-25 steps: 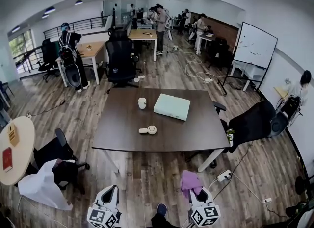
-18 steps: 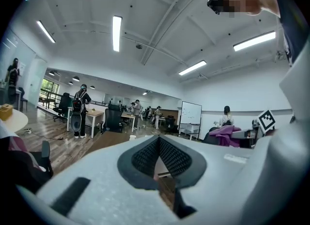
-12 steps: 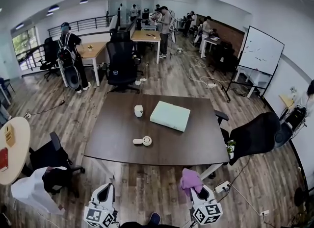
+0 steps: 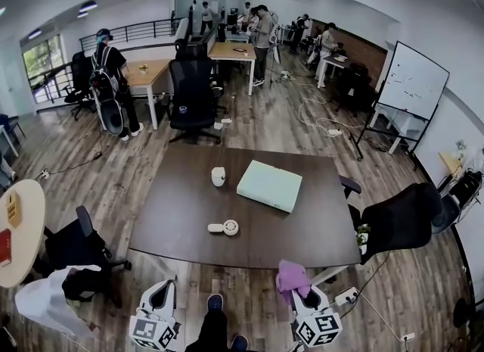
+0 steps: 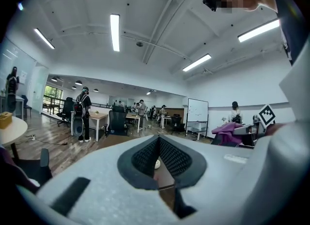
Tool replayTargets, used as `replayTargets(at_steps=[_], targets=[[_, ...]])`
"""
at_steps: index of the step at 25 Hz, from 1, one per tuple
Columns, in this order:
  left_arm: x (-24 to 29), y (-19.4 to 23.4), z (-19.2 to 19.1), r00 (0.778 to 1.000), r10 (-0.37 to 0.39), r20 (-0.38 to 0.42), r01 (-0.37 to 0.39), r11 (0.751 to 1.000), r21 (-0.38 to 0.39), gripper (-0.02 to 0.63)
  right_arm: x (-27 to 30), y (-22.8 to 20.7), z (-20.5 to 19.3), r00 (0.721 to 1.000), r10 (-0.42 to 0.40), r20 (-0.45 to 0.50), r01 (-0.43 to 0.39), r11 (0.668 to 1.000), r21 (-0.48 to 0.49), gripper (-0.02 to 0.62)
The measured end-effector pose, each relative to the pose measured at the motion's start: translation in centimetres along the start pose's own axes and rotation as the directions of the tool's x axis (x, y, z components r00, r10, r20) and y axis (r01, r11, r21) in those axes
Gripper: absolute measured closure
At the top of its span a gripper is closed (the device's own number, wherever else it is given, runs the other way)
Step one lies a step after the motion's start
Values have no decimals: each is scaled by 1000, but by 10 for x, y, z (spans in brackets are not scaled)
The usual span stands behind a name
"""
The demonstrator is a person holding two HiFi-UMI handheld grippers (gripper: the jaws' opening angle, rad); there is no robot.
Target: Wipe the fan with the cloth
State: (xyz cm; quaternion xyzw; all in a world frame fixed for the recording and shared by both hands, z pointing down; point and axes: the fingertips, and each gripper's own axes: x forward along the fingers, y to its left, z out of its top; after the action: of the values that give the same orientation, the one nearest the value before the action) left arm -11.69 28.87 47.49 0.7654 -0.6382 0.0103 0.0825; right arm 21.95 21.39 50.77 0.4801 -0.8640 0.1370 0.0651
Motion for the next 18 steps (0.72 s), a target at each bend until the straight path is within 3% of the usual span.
replayTargets(at_steps=[11, 18], targets=[[147, 63, 6, 994, -108, -10, 109, 994, 23, 611, 126, -23, 24, 998, -60, -8, 60, 998, 7, 472], [209, 99, 32, 983, -183, -17, 184, 982, 45, 611, 194, -23, 53, 994, -104, 18, 103, 994, 25, 471]])
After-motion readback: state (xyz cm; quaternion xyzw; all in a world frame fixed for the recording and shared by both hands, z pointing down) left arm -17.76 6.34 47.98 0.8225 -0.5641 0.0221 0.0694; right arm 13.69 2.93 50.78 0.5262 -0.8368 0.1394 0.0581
